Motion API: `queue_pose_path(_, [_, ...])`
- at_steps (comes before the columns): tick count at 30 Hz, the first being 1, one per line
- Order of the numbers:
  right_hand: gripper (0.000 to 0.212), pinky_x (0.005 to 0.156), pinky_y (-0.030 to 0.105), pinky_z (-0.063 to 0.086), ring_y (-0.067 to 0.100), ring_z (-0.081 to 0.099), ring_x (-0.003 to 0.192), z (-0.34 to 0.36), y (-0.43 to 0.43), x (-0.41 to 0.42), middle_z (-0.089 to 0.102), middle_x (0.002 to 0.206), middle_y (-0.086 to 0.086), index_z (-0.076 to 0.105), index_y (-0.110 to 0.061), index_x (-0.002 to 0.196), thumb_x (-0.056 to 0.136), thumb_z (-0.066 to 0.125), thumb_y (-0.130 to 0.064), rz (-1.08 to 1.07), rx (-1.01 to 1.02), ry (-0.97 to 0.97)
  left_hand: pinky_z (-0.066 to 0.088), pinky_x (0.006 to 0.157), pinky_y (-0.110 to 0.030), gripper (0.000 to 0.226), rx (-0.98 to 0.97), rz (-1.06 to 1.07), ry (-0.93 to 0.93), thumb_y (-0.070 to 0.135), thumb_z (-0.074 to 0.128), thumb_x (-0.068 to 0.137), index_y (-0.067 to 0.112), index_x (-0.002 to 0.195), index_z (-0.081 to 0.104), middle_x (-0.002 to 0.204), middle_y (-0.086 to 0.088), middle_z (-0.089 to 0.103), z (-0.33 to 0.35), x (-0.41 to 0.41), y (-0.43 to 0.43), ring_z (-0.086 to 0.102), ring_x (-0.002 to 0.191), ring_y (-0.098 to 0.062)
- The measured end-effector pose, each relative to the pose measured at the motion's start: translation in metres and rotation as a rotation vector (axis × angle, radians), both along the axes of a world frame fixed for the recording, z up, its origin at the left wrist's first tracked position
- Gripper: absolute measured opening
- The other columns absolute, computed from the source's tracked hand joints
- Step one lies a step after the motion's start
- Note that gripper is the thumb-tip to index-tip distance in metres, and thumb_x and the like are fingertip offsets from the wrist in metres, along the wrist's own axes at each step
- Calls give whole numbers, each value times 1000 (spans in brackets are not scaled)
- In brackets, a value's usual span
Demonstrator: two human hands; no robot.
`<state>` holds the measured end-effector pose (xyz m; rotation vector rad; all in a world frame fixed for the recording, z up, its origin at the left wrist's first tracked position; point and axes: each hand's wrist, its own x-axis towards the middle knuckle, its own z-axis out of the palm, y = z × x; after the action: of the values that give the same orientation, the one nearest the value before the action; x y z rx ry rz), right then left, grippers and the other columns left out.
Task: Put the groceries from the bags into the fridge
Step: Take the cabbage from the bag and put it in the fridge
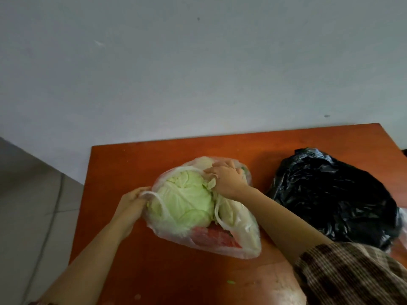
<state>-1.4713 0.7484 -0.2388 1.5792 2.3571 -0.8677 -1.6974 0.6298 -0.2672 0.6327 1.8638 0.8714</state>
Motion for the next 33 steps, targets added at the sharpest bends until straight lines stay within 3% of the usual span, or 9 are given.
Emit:
queue_pose_path(3, [34, 104, 48, 24, 26, 31, 126, 14, -4, -15, 49, 127, 3, 69, -20, 112, 97, 38, -26, -64, 85, 21, 52, 75, -32, 33, -42, -95, 62, 0, 44, 90, 16, 101, 70, 99, -5, 71, -4, -2, -1, 66, 94, -20])
queue_pose_path(6, [32, 83, 38, 40, 25, 55, 95, 27, -15, -33, 61, 89, 5, 65, -9, 75, 91, 44, -28, -110, 88, 78, 53, 78, -30, 37, -55, -310, 59, 0, 41, 92, 20, 101, 71, 96, 1, 73, -1, -14, -4, 68, 91, -14])
queue_pose_path(9, [41, 80, 36, 50, 30, 62, 99, 30, -32, -47, 67, 107, 15, 68, -1, 96, 90, 46, -35, -147, -11, 122, 51, 74, -24, 34, -24, -446, 57, 0, 46, 92, 24, 98, 70, 93, 5, 73, 3, -22, -4, 68, 88, -9])
queue_pose_path(15, [83, 106, 47, 34, 36, 35, 131, 30, -48, -84, 40, 143, 20, 45, -3, 137, 84, 45, -66, -180, -17, -101, 50, 72, -26, 24, -12, -584, -17, 5, 56, 88, 23, 96, 70, 91, 2, 74, 8, -35, 1, 69, 84, -11])
queue_pose_path(18, [91, 103, 46, 41, 33, 45, 126, 23, -52, -94, 47, 140, 19, 35, 0, 143, 82, 50, -66, -286, -42, -35, 53, 73, -34, 25, -49, -540, -198, 24, 63, 75, 20, 99, 66, 98, -4, 71, 15, -40, 5, 69, 86, -20])
queue_pose_path(20, [95, 106, 47, 38, 34, 39, 134, 19, -57, -92, 37, 148, 19, 20, -2, 149, 82, 53, -62, -368, -80, 52, 52, 72, -39, 38, -58, -476, -388, 35, 61, 65, 15, 96, 65, 98, -8, 67, 18, -44, 8, 66, 86, -23])
queue_pose_path(22, [99, 111, 45, 32, 32, 29, 141, 17, -65, -86, 28, 154, 16, 10, -6, 152, 82, 54, -61, -388, -75, 102, 52, 75, -42, 40, -34, -481, -507, 40, 60, 76, 8, 100, 67, 98, -11, 69, 21, -44, 9, 66, 87, -26])
queue_pose_path(27, [100, 116, 41, 22, 25, 17, 146, 13, -85, -61, 17, 160, 9, 5, -11, 154, 83, 57, -60, -415, -67, 211, 45, 65, -31, 20, 67, -619, 40, 27, 58, 93, 14, 78, 60, 74, -1, 66, 5, -32, 6, 57, 65, -12])
queue_pose_path(33, [93, 116, 38, 22, 19, 19, 145, 8, -122, -44, 17, 159, 2, 8, -17, 153, 85, 59, -55, -488, 46, 341, 38, 57, -31, 18, 58, -474, 140, 14, 52, 92, 9, 75, 55, 70, -4, 58, -31, -21, -11, 49, 62, -18])
